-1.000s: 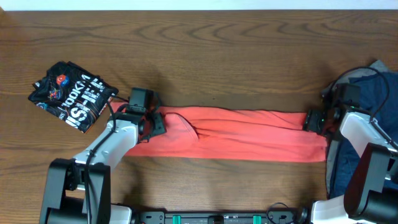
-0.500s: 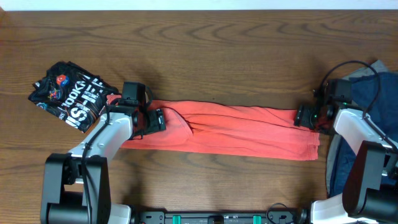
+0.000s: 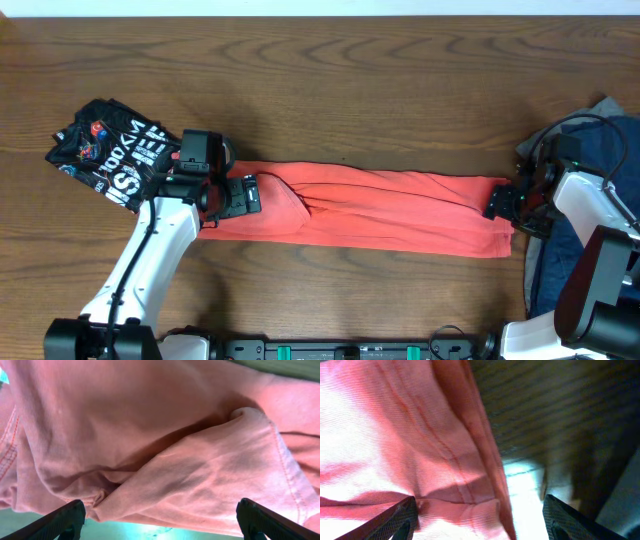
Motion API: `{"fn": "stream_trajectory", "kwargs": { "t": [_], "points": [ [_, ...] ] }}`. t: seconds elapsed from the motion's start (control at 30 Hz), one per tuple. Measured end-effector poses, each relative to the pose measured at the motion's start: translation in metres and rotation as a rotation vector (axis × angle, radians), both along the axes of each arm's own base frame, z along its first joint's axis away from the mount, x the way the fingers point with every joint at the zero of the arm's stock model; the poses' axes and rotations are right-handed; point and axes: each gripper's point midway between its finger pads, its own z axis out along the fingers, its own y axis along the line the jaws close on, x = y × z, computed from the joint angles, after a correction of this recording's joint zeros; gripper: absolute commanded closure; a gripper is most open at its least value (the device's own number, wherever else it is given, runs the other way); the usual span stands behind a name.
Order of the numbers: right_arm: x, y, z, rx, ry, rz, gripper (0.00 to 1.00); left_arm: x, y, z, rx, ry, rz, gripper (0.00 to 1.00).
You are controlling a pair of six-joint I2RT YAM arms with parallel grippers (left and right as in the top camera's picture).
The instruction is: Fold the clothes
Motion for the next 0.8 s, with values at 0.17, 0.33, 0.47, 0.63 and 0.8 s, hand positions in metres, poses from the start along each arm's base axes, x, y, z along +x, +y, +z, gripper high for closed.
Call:
{"fn": "stream_trajectory", "kwargs": {
  "t": [0.17, 0.33, 0.47, 0.63, 0.8],
  "points": [
    [0.001, 0.004, -0.003, 0.014, -0.021, 0.016, 0.31, -0.001, 0.0, 0.0, -0.005, 0.007, 0.022, 0.02],
    [0.0, 0.008, -0.004, 0.031, -0.037, 0.035, 0.58, -0.001, 0.0, 0.0, -0.007, 0.008, 0.027, 0.02],
    [-0.002, 0.013, -0.005, 0.056, -0.038, 0.043, 0.94, -0.002, 0.0, -0.001, -0.008, 0.011, 0.03, 0.02],
    [-0.001, 0.018, -0.005, 0.08, -0.047, 0.042, 0.99, -0.006, 0.001, -0.002, -0.006, 0.029, 0.035, 0.02],
    [-0.003, 0.012, 0.0, 0.063, -0.002, 0.003, 0.99, -0.011, 0.001, -0.003, -0.006, 0.047, 0.04, 0.02]
  ]
}}
